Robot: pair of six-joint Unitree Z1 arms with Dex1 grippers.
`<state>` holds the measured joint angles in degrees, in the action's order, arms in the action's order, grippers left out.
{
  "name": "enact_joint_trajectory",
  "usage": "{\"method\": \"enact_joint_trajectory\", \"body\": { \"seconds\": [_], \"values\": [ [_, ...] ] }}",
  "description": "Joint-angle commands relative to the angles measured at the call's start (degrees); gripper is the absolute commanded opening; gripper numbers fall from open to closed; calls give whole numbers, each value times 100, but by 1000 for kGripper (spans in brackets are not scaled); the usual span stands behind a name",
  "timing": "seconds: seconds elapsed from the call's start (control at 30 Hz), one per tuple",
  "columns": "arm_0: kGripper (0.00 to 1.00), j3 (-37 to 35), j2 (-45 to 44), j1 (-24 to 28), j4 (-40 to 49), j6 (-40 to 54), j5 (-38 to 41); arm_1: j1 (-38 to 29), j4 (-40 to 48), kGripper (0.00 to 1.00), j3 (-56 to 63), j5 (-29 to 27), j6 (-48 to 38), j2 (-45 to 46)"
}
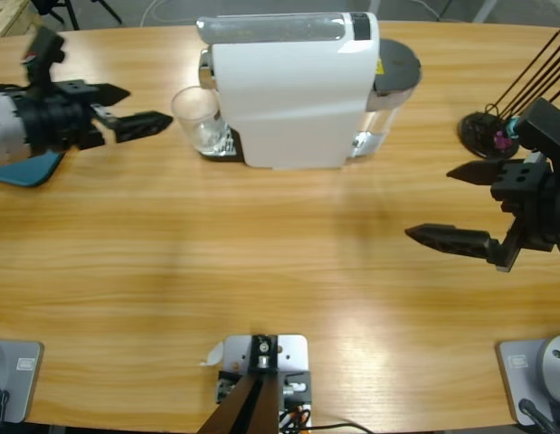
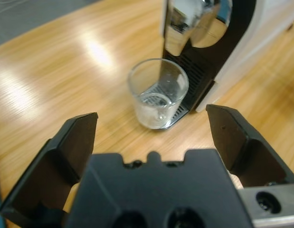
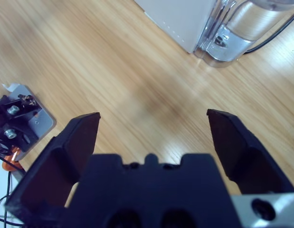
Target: Pour coffee
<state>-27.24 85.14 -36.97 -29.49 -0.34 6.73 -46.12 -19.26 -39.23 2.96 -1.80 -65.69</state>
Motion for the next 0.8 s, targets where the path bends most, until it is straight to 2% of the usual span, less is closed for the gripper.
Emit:
{"method": "enact_joint_trajectory", "body": {
  "seconds": [0.03, 0.2, 0.47, 0.8],
  "values": [
    [979, 175, 609, 213, 122, -570, -467, 68, 71, 964, 230, 143, 74, 169],
    [977, -145, 1349, 280, 75, -887, -469, 68, 80, 964, 267, 152, 71, 273],
    [977, -329, 1428, 547, 75, -968, -671, 68, 89, 964, 276, 152, 67, 303],
    [973, -533, 1722, 559, 84, -976, -462, 68, 106, 964, 286, 152, 65, 320]
  ]
}}
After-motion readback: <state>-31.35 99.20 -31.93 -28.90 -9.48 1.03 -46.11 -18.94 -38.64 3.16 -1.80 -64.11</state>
